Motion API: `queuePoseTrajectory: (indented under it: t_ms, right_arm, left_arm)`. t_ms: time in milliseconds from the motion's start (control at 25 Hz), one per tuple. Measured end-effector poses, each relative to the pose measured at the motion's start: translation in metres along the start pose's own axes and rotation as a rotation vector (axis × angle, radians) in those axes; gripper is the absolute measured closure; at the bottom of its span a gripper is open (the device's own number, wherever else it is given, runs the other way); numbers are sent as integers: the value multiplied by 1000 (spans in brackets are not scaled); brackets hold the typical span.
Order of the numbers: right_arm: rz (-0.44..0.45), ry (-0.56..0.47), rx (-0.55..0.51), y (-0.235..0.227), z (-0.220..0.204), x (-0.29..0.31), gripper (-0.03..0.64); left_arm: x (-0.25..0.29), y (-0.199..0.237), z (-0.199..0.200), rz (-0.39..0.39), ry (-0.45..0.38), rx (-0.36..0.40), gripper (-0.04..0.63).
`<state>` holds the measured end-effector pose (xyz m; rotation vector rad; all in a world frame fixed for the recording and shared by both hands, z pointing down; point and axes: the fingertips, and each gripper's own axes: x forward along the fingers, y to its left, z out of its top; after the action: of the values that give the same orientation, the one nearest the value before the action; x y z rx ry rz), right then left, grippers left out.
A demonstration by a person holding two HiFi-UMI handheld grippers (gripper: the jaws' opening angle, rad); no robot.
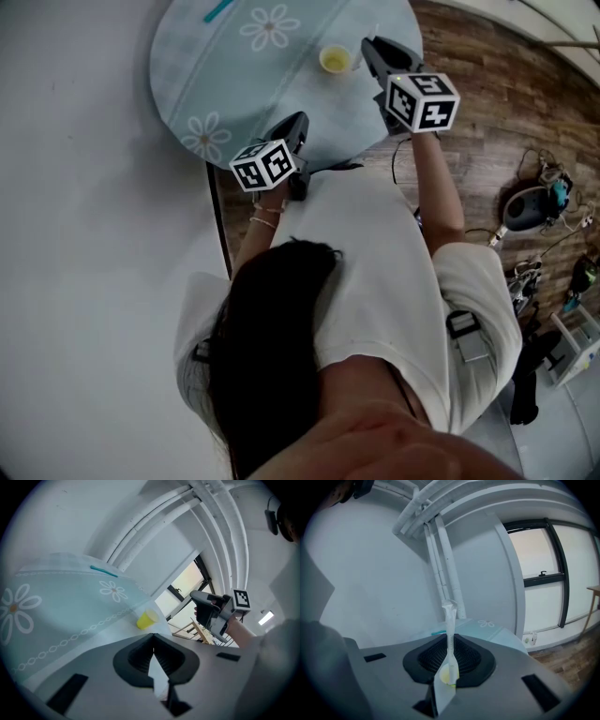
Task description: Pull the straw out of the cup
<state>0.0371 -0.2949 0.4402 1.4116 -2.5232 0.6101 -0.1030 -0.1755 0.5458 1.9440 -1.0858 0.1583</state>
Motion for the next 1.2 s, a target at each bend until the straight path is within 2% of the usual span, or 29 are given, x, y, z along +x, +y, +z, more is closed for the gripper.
queuePoseTrajectory:
  t_ms: [120,320,440,520,720,1200]
  right_arm:
    - [-18,5,18,-8,-4,-8,557]
    - [-37,8,5,-22,-6,-22,557]
    - [-52,20,19,-31,-9,-30,557]
    - [-52,36,25,-36,-14,-35,557]
    - [-51,107,40,-41,-34,-36,558]
    - [-62,234,94,-46,-70,-33,558]
  left_arm:
    - [6,-6,-1,-6,4,7,588]
    - [19,-25,-5,-34,33,75,588]
    - [24,-34,-8,-45,40,79,588]
    - [26,-40,-10,-38,43,84,588]
    - [32,-54,-13,-49,74,158,588]
    - [34,-51,-21,-34,91,117,588]
